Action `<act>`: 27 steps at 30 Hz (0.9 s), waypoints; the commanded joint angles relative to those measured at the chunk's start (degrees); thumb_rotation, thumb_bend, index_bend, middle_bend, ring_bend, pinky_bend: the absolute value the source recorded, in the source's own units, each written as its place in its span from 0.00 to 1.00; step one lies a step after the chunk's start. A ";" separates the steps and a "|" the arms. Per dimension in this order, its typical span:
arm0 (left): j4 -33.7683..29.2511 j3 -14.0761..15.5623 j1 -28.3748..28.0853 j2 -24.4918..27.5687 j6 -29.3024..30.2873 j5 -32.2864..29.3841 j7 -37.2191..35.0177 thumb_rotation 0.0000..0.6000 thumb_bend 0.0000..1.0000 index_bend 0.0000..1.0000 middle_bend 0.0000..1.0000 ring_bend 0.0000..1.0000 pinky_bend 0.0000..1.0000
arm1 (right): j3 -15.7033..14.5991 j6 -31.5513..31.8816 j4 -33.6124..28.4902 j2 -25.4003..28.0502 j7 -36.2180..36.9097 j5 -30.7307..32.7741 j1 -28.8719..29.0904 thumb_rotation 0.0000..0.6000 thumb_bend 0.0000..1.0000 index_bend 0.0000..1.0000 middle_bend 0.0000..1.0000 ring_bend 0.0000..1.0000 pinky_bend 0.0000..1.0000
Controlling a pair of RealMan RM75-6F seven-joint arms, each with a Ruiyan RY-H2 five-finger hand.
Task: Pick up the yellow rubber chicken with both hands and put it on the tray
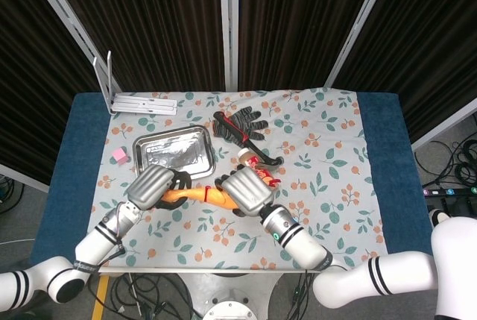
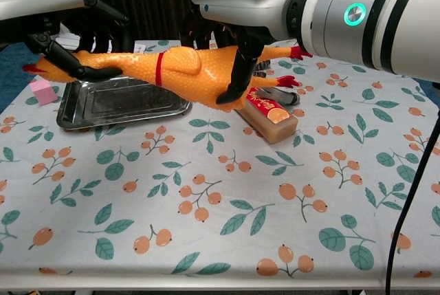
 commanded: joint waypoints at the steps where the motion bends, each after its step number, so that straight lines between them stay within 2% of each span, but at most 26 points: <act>1: -0.10 -0.02 0.00 0.05 0.04 0.04 0.00 1.00 0.63 0.74 0.77 0.66 0.73 | 0.07 0.21 -0.14 0.23 0.50 -0.21 -0.05 1.00 1.00 1.00 0.98 0.75 0.39; 2: -0.15 -0.01 0.03 0.07 0.09 0.07 0.02 1.00 0.63 0.74 0.77 0.66 0.73 | 0.08 0.40 -0.10 0.27 0.63 -0.35 -0.11 1.00 0.98 1.00 0.98 0.75 0.39; 3: -0.23 0.02 0.08 0.10 0.17 0.13 0.03 1.00 0.63 0.74 0.77 0.66 0.73 | 0.19 0.60 -0.15 0.37 0.99 -0.42 -0.25 1.00 0.91 1.00 0.98 0.74 0.38; 5: -0.29 0.06 0.18 0.11 0.33 0.17 0.01 1.00 0.63 0.74 0.77 0.66 0.73 | 0.50 0.88 -0.21 0.52 1.95 -0.82 -0.55 1.00 0.74 0.96 0.95 0.70 0.35; 6: -0.34 0.12 0.27 0.14 0.41 0.19 -0.03 1.00 0.63 0.74 0.77 0.66 0.73 | 0.58 1.09 -0.18 0.71 2.35 -1.23 -0.74 1.00 0.62 0.89 0.90 0.65 0.33; 7: -0.38 0.18 0.35 0.16 0.49 0.22 -0.07 1.00 0.63 0.74 0.77 0.66 0.73 | 0.55 1.31 -0.15 0.88 2.41 -1.58 -0.86 1.00 0.54 0.81 0.85 0.60 0.31; 9: -0.41 0.24 0.51 0.23 0.68 0.25 -0.13 1.00 0.63 0.74 0.77 0.66 0.73 | 0.53 2.29 -0.01 1.00 2.21 -2.19 -1.14 1.00 0.34 0.51 0.67 0.47 0.28; 10: -0.45 0.27 0.57 0.27 0.73 0.27 -0.16 1.00 0.63 0.74 0.77 0.66 0.73 | 0.56 2.61 0.01 1.05 2.09 -2.23 -1.21 1.00 0.27 0.40 0.60 0.43 0.27; 12: -0.54 0.35 0.73 0.36 0.90 0.31 -0.23 1.00 0.63 0.74 0.77 0.66 0.73 | 0.65 3.04 -0.07 1.15 1.94 -2.01 -1.32 1.00 0.08 0.11 0.36 0.28 0.22; 13: -0.60 0.36 0.81 0.40 1.02 0.34 -0.25 1.00 0.63 0.74 0.77 0.66 0.73 | 0.68 3.01 -0.17 1.27 1.94 -1.90 -1.33 1.00 0.03 0.04 0.26 0.22 0.20; 16: -0.67 0.44 1.12 0.45 1.44 0.43 -0.32 1.00 0.63 0.74 0.77 0.66 0.73 | 0.73 2.89 -0.69 1.86 1.70 -1.09 -1.31 1.00 0.00 0.00 0.06 0.10 0.15; 18: -0.70 0.44 1.35 0.47 1.79 0.45 -0.44 1.00 0.63 0.74 0.77 0.66 0.73 | 0.83 2.96 -1.02 2.28 1.77 -0.98 -1.39 1.00 0.00 0.00 0.01 0.07 0.14; 27: 1.55 0.57 2.45 0.28 2.41 -0.74 -1.56 1.00 0.63 0.74 0.77 0.66 0.73 | 0.65 5.75 -3.49 6.90 3.62 -4.12 -4.20 1.00 0.00 0.00 0.00 0.04 0.13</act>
